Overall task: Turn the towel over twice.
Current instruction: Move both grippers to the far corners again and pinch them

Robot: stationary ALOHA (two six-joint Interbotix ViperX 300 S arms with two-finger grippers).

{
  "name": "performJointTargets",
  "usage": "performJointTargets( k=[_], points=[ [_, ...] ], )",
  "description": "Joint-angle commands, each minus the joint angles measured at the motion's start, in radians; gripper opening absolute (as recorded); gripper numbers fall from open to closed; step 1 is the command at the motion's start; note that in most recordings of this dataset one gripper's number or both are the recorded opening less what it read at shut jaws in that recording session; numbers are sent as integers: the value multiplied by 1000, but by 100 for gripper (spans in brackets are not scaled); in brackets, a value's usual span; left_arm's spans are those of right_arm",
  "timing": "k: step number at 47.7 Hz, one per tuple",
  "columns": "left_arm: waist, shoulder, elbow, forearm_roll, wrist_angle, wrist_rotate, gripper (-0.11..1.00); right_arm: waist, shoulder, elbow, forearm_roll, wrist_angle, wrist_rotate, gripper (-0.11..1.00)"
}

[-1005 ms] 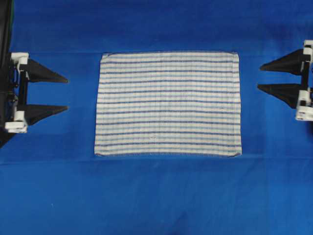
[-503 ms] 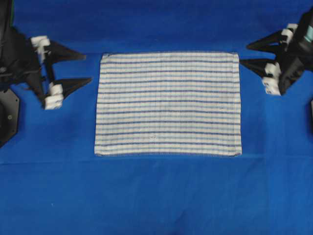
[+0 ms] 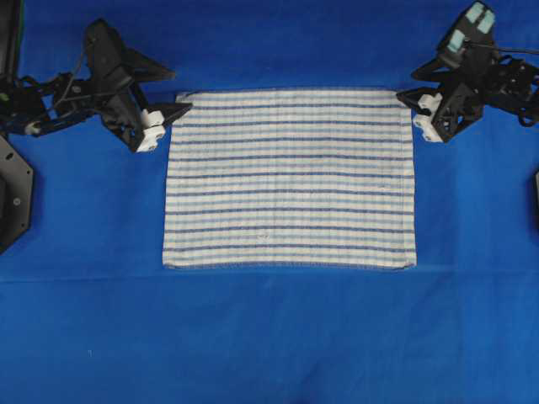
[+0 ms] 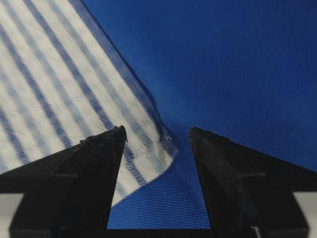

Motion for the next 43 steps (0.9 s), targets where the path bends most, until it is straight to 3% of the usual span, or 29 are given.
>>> performJointTargets(
  k=[1,19,26,30,36,40,43],
  points=[
    [20,34,-25,2,-25,3,74,-11,29,-20,-3,-28,-3,63],
    [28,132,-58,2,-29,5,74,-23,84,-23,-2,-46,-3,63],
    [34,133,-58,2,-17,5,68,-23,87,-29,-2,-41,-3,60],
    [34,141,-60,2,-5,8,54,-23,94,-31,-3,-40,-8,45],
    [23,155,-60,3,15,46,27,-23,104,-29,-5,-38,-8,8],
    [14,153,-58,2,20,66,10,-23,104,-28,-5,-34,-8,5],
    [14,153,-58,2,20,69,4,-23,104,-28,-3,-29,-6,5]
  ],
)
